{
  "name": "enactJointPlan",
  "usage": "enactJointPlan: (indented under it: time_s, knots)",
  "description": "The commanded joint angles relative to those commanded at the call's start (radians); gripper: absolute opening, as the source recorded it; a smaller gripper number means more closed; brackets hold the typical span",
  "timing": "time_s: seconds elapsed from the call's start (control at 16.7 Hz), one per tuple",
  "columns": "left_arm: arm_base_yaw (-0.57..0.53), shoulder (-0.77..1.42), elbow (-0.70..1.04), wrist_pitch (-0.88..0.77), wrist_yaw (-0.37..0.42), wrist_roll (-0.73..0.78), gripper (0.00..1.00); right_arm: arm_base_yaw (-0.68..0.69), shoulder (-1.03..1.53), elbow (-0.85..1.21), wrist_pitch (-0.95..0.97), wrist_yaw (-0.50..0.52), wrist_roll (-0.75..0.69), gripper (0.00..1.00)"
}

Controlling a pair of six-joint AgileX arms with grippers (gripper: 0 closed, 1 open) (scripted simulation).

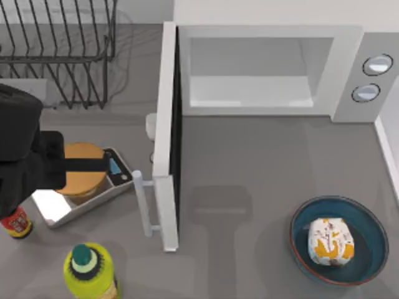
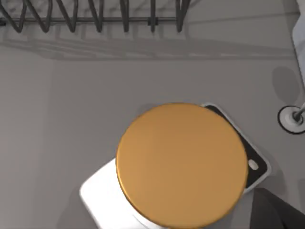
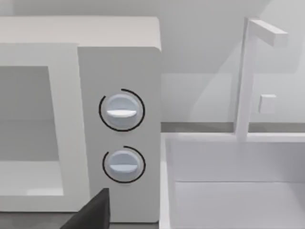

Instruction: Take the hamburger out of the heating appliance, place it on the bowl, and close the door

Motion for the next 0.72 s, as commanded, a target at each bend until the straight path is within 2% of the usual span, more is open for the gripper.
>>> enactJointPlan:
  time_s: [0.24, 0.72]
  knots:
    - [-0.018, 0.13, 0.059, -0.017, 0.006, -0.051, 0.0, 0.0, 0.0, 0.0, 0.0, 0.0, 0.0, 1.0]
    - [-0.015, 0.148, 0.028, 0.023, 0.007, -0.052, 0.0, 0.0, 0.0, 0.0, 0.0, 0.0, 0.0, 1.0]
